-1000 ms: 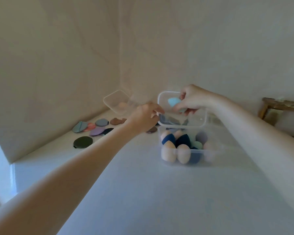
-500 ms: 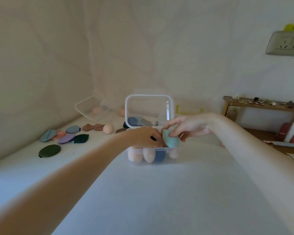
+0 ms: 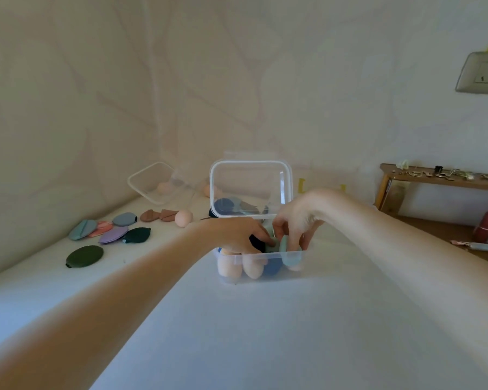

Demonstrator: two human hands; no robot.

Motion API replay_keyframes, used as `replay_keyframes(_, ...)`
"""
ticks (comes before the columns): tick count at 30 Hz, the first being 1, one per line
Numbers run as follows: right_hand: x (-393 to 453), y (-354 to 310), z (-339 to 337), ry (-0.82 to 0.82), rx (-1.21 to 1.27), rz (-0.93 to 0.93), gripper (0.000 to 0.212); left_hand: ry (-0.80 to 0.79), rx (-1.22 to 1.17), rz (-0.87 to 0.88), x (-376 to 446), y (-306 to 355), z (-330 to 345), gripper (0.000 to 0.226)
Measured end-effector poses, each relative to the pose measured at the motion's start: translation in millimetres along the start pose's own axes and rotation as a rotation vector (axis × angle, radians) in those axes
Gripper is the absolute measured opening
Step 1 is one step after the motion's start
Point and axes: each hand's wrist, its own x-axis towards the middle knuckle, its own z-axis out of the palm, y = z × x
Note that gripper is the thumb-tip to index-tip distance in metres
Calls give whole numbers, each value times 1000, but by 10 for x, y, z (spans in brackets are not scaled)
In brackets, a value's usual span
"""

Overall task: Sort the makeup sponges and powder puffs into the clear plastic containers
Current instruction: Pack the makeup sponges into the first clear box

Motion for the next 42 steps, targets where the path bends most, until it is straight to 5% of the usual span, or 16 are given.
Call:
replay_keyframes(6,172,-46,174,111,-342,-13,36,9,-54,22,-4,39,-27,33)
replay_keyframes(10,112,29,154,105,-166,-57,38,46,-76,-14,23,175,-86,30)
replay_keyframes(14,49,144,81,52,110,-83,19,132,-9,-34,116,243,-11,26)
replay_keyframes(18,37,177,24,69,108,-45,32,163,-3,-24,141,166,25,23)
replay_keyframes(23,16,135,9,3,74,-38,20,169,4,17,132,123,36,24)
replay_keyframes(38,232,-123,109,16,-375,105,47,167,-10,57,82,60,21,25)
replay_keyframes(42,163,-55,123,90,-308,15,16,177,-28,62,95,22,26,25)
